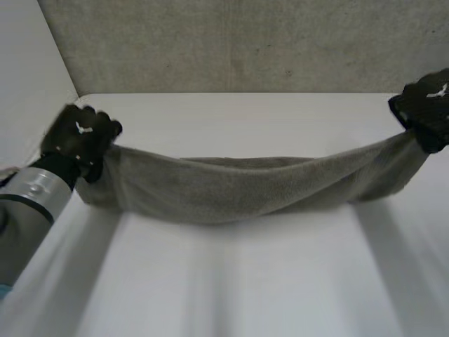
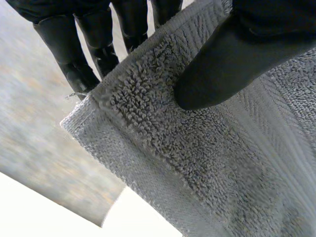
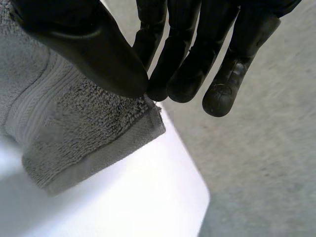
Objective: Fold the towel.
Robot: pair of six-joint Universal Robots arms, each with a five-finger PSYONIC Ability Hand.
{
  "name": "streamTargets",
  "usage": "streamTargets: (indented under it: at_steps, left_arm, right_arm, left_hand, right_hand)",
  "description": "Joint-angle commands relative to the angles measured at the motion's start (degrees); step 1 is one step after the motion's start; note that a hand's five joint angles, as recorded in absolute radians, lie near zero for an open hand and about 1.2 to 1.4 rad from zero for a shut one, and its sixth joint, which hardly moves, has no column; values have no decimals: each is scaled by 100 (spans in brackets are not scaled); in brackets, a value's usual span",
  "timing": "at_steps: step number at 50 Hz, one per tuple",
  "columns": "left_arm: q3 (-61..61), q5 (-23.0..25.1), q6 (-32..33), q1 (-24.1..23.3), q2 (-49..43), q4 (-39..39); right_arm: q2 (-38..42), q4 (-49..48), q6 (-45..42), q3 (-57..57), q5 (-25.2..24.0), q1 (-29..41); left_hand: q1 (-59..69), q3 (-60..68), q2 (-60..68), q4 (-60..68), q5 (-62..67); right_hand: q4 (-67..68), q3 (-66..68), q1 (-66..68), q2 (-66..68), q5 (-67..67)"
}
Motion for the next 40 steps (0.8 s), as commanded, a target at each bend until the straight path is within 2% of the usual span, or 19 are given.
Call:
streamTargets:
  at_steps: [1, 5, 7, 8, 10, 11, 13, 14, 16, 22, 29, 30, 31, 32, 33, 40]
  left_arm:
    - [717, -80, 54, -2, -1528, 11]
    - [1177, -98, 46, -19, -2076, 20]
    - [1719, -125, 37, -54, -2592, 20]
    - [1721, -125, 37, -55, -2595, 20]
    - [2299, -264, 28, -81, -3093, 20]
    - [2302, -265, 28, -81, -3096, 20]
    - [2922, -545, 37, -116, -3559, 29]
    - [2926, -546, 37, -116, -3562, 29]
    - [3512, -826, 28, -151, -3990, 29]
    - [4182, -968, 37, -230, -4510, 46]
    - [4182, -960, 28, -389, -4599, 55]
    - [4130, -951, 37, -432, -4599, 55]
    - [4077, -977, 45, -476, -4599, 55]
    - [4077, -977, 46, -476, -4599, 55]
    - [4016, -995, 46, -511, -4564, 64]
    - [3761, -1381, 28, -547, -4222, 73]
  right_arm:
    - [1309, -67, -17, -403, 54, 79]
    - [1918, -85, 0, -773, 89, 140]
    - [2531, -172, 27, -1202, 299, 263]
    - [2534, -173, 27, -1204, 300, 263]
    - [3085, -496, 36, -1606, 623, 526]
    - [3087, -498, 36, -1608, 625, 527]
    - [3525, -1084, 27, -1958, 1010, 685]
    - [3527, -1087, 27, -1960, 1012, 685]
    - [3798, -1760, 18, -2179, 1248, 747]
    - [4229, -2632, 36, -2434, 1311, 887]
    - [4511, -2766, 27, -2566, 1364, 940]
    - [4563, -2766, 27, -2566, 1381, 975]
    - [4581, -2757, 27, -2532, 1425, 1010]
    - [4582, -2757, 27, -2531, 1425, 1010]
    - [4582, -2748, 27, -2505, 1486, 1019]
    - [4424, -2739, 79, -2207, 1785, 1037]
  left_hand:
    - [-452, -864, -665, -733, -1577]
    - [-452, -864, -665, -733, -1577]
    - [-452, -864, -665, -733, -1577]
    - [-452, -864, -665, -733, -1577]
    - [-452, -864, -665, -733, -1577]
    - [-452, -864, -665, -733, -1577]
    - [-452, -864, -665, -733, -1577]
    - [-452, -864, -665, -733, -1577]
    - [-452, -864, -665, -733, -1577]
    - [-452, -864, -665, -733, -1577]
    - [-452, -864, -665, -733, -1577]
    - [-3098, -3510, -3310, -3378, -4223]
    - [-6555, -6967, -6767, -6835, -7680]
    - [-6590, -7001, -6802, -6870, -7715]
    - [-7406, -7817, -7618, -7686, -8531]
    - [-7448, -7859, -7660, -7728, -8573]
  right_hand:
    - [312, 259, 293, 337, 245]
    - [312, 259, 293, 337, 245]
    - [312, 259, 293, 337, 245]
    - [312, 259, 293, 337, 245]
    - [312, 259, 293, 337, 245]
    - [312, 259, 293, 337, 245]
    - [312, 259, 293, 337, 245]
    - [312, 259, 293, 337, 245]
    - [312, 259, 293, 337, 245]
    - [312, 259, 293, 337, 245]
    - [312, 259, 293, 337, 245]
    - [-1731, -1784, -1749, -1706, -1797]
    - [-5698, -5751, -5716, -5673, -5764]
    - [-5738, -5791, -5756, -5712, -5804]
    - [-6688, -6741, -6707, -6663, -6755]
    - [-6688, -6741, -6707, -6663, -6755]
